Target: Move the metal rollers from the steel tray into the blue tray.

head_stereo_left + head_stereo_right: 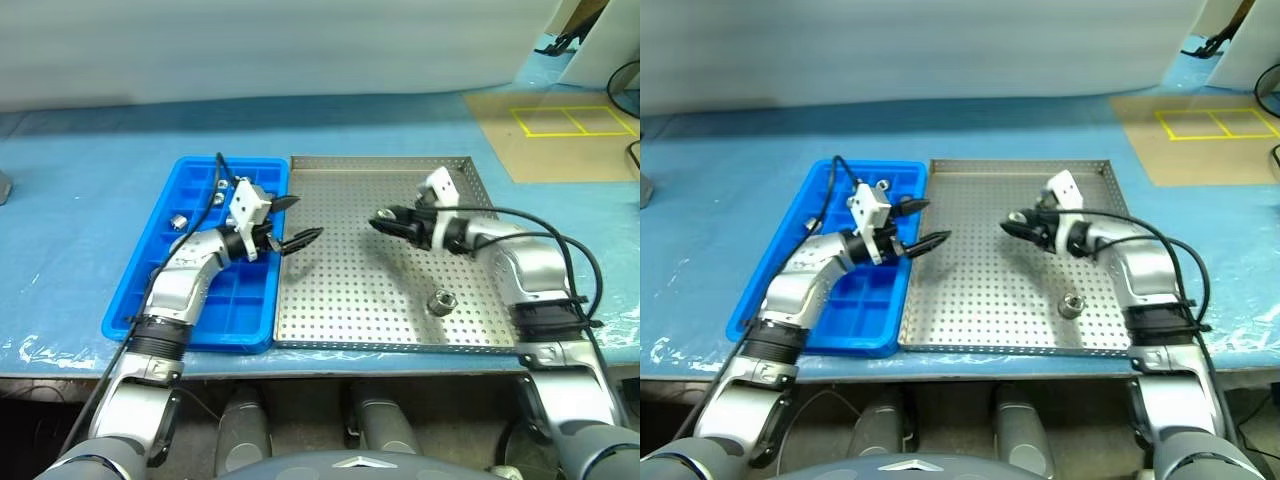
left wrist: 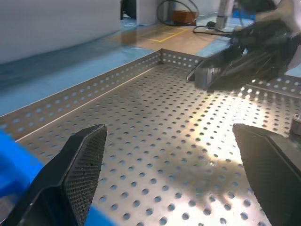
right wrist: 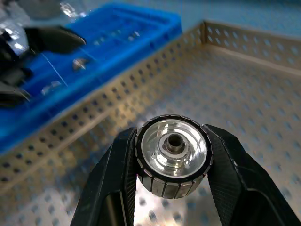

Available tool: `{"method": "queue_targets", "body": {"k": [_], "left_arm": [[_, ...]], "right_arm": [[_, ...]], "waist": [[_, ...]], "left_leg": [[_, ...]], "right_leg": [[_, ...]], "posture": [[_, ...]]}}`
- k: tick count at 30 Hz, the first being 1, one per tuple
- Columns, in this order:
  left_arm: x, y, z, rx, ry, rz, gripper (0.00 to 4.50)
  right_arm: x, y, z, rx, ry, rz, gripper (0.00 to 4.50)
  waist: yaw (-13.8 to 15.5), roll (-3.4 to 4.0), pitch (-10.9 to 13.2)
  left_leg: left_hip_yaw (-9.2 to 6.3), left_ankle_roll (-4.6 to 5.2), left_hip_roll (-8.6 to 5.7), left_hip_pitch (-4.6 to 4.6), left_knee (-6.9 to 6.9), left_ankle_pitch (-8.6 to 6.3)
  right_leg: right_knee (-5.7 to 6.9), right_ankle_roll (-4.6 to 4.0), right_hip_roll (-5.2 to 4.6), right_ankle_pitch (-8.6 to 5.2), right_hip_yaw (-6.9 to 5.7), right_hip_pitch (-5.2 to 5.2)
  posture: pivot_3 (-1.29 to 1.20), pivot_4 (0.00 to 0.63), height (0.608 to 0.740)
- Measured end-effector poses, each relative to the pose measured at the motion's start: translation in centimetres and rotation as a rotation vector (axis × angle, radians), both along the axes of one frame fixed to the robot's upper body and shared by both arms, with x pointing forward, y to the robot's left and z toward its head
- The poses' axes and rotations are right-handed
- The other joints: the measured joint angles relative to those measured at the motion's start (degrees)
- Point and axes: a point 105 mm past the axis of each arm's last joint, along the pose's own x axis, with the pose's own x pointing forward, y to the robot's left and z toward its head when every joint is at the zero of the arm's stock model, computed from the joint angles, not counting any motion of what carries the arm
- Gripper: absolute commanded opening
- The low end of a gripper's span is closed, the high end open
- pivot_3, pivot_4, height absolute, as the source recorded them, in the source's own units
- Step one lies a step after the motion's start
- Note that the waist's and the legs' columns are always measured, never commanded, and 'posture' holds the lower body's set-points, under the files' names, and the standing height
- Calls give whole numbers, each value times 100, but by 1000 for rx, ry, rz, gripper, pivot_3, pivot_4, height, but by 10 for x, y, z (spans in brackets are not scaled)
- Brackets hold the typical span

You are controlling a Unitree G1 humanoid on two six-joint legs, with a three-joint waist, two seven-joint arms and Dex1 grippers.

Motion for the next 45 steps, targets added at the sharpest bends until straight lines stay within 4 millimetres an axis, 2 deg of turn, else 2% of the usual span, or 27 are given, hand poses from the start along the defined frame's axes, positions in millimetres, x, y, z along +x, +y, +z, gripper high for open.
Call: {"method": "queue_targets", "body": {"k": [2, 4, 7, 11, 15, 18, 25, 33, 40, 45], "left_arm": [[-3, 20, -2, 12, 10, 59, 4500], [-6, 35, 1, 24, 10, 97, 4500], [-12, 59, 7, 68, -11, 166, 4500], [-22, 89, 10, 98, -14, 267, 4500], [-33, 104, 17, 123, -24, 324, 4500], [-36, 114, 20, 131, -23, 365, 4500], [-39, 108, 27, 123, -38, 375, 4500], [-37, 104, 25, 113, -24, 381, 4500], [-34, 94, 27, 107, -32, 350, 4500], [-26, 83, 28, 88, -34, 310, 4500]], "right_arm": [[-9, 31, 9, 47, -24, 116, 1652], [-20, 55, 11, 68, -24, 215, 1652], [-35, 81, 6, 58, -2, 339, 1652], [-57, 101, -3, 10, 17, 503, 1652], [-55, 114, -10, -52, 39, 611, 1652], [-61, 120, -19, -72, 60, 675, 1652], [-84, 132, -39, -160, 93, 835, 1652], [-110, 142, -59, -218, 129, 946, 1652], [-121, 151, -62, -193, 131, 953, 3910], [-112, 150, -61, -197, 106, 884, 3910]], "waist": [[15, 0, 0], [53, 0, 1], [174, 1, 2], [292, -1, 3], [342, -2, 4], [375, -2, 4], [375, -4, 4], [386, -5, 3], [425, -6, 2], [455, -7, 2]], "left_leg": [[-1, 0, 1, -3, -8, 0], [-2, -1, 4, -15, -8, 0], [-3, -2, -1, -24, -8, -1], [-3, -2, -2, -25, -9, -1], [-5, -8, -1, -23, -8, 2], [-6, -9, -1, -24, -10, 3], [-7, -9, -1, -31, -12, 3], [-9, -10, -1, -30, -12, 4], [-10, -12, -1, -29, -12, 5], [-9, -16, -2, -27, -10, 7]], "right_leg": [[-4, -1, 0, -1, -4, -2], [-7, -2, 0, -1, -11, -9], [-8, -1, -9, -1, -15, -15], [-9, 0, -15, -2, -16, -15], [0, 0, -18, -2, -21, -15], [-1, 0, -18, -2, -22, -16], [-2, 0, -18, -2, -24, -21], [-1, 0, -17, -2, -23, -21], [0, 1, -17, -2, -22, -22], [4, 1, -18, -2, -22, -20]], "posture": [[-135, 150, 740], [-116, 150, 740], [-85, 150, 740], [-32, 150, 740], [-5, 150, 740], [4, 150, 740], [22, 150, 740], [29, 150, 740], [-9, 150, 740], [-48, 150, 740]]}}
